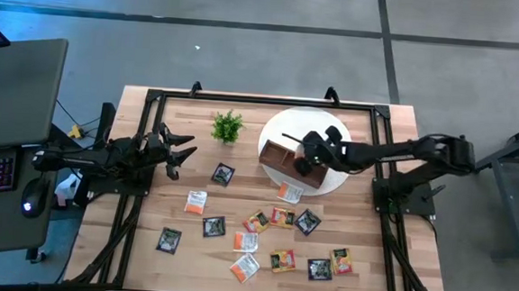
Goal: Pick & Place Tea
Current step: Put the white tea bag into the middle compartment of the wooden organizer
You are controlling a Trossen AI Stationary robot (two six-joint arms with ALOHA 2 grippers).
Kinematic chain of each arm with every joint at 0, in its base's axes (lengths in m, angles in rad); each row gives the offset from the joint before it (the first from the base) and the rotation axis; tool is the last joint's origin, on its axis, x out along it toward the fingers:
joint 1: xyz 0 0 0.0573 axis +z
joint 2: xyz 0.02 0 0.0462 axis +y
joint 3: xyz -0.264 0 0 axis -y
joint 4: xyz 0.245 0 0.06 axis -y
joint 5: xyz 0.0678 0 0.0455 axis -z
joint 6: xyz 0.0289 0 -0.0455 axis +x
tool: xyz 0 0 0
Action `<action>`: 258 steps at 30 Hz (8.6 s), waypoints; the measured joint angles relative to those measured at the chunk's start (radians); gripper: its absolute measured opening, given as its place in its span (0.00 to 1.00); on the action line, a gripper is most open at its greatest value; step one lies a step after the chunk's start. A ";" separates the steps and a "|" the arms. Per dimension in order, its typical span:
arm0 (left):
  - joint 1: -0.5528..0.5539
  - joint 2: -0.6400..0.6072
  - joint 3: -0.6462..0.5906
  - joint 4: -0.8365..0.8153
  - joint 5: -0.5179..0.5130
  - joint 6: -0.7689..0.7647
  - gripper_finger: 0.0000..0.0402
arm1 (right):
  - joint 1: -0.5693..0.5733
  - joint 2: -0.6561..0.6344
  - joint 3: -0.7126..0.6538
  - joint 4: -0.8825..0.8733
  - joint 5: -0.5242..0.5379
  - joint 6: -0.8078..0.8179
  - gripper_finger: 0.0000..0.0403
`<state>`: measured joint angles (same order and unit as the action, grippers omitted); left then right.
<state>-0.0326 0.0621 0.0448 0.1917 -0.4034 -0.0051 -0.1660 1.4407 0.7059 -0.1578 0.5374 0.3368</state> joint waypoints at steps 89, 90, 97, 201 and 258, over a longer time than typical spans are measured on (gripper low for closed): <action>0.000 0.000 0.000 -0.075 0.044 -0.052 0.43 | 0.271 0.240 0.119 -0.232 -0.348 0.961 0.20; 0.000 0.000 0.000 -0.075 0.042 -0.053 0.43 | 0.270 0.240 0.119 -0.239 -0.343 0.952 0.17; 0.000 0.000 0.000 -0.067 0.038 -0.052 0.43 | 0.270 0.233 0.117 -0.249 -0.353 0.818 0.03; 0.000 1.018 0.409 -0.761 0.451 -0.397 0.51 | 0.083 0.051 0.278 0.067 -0.304 -0.314 0.28; 0.001 1.080 0.631 -0.178 0.095 0.067 0.02 | 0.081 0.085 0.278 0.182 -0.370 -0.145 0.28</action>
<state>-0.0319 1.1422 0.6759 0.0138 -0.3084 0.0618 -0.0850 1.5256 0.9836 0.0244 0.1671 0.1920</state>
